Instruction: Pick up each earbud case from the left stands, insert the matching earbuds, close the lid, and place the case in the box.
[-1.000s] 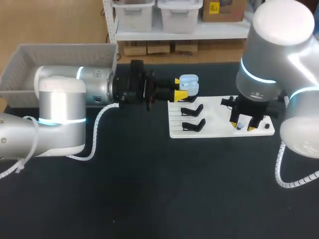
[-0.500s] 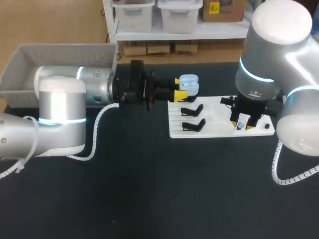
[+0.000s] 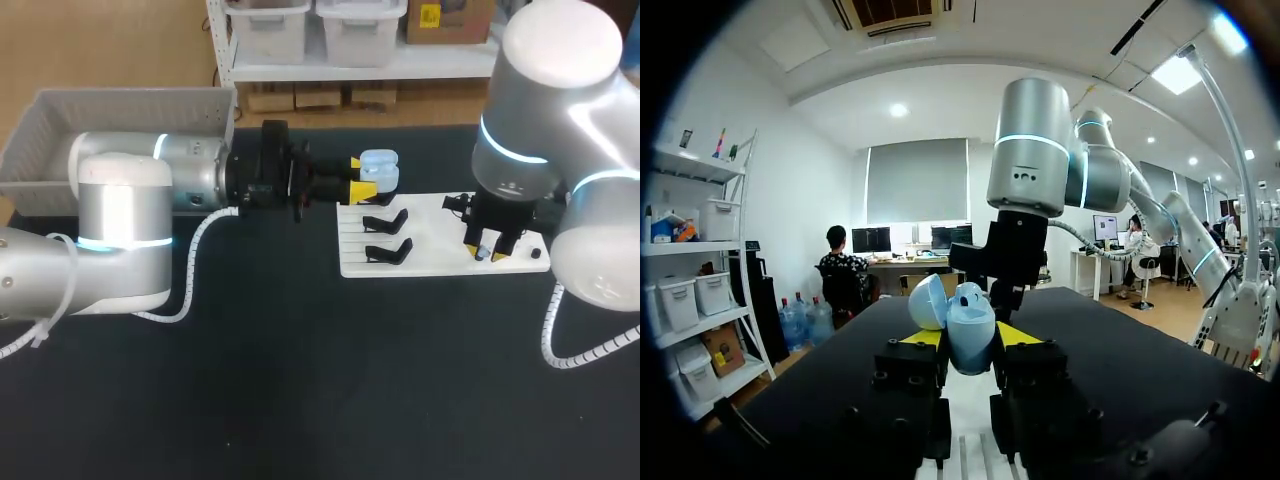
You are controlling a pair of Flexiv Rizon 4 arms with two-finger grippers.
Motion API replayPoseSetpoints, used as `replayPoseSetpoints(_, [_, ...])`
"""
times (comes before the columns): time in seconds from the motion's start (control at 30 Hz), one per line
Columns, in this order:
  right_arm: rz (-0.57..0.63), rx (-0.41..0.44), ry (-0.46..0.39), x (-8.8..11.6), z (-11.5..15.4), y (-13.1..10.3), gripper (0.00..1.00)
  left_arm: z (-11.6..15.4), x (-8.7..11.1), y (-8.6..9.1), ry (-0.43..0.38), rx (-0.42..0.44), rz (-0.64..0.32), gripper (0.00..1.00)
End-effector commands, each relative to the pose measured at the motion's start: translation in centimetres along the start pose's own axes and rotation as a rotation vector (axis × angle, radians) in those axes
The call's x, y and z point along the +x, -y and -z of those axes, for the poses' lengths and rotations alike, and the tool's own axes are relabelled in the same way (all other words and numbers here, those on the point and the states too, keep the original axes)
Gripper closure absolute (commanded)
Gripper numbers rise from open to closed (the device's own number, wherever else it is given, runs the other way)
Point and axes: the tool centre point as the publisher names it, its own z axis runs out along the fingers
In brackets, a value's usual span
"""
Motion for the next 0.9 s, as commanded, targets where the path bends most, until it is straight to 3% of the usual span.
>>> replayPoseSetpoints(0.03, [-0.002,0.002,-0.001,-0.1,-0.2,0.0,0.76,0.0,0.1,0.1,0.001,-0.005,-0.003,1.00])
replayPoseSetpoints(0.23, [-0.003,0.008,-0.004,-0.1,-0.3,0.0,0.81,0.0,0.1,0.1,0.001,-0.005,-0.003,1.00])
replayPoseSetpoints(0.3, [-0.005,0.009,-0.005,-0.1,-0.3,0.0,0.86,0.0,0.1,0.1,0.001,-0.005,-0.003,1.00])
replayPoseSetpoints(0.37, [-0.006,0.009,-0.005,-0.1,-0.3,0.0,1.00,0.0,0.1,0.1,0.001,-0.005,-0.003,1.00])
replayPoseSetpoints(0.67, [-0.002,-0.010,0.013,-0.3,2.0,0.1,1.00,0.0,0.1,0.1,0.001,-0.005,-0.003,1.00])
replayPoseSetpoints(0.9, [0.057,-0.055,0.051,-1.0,6.9,-0.3,1.00,0.0,0.1,0.1,0.001,-0.005,-0.003,1.00])
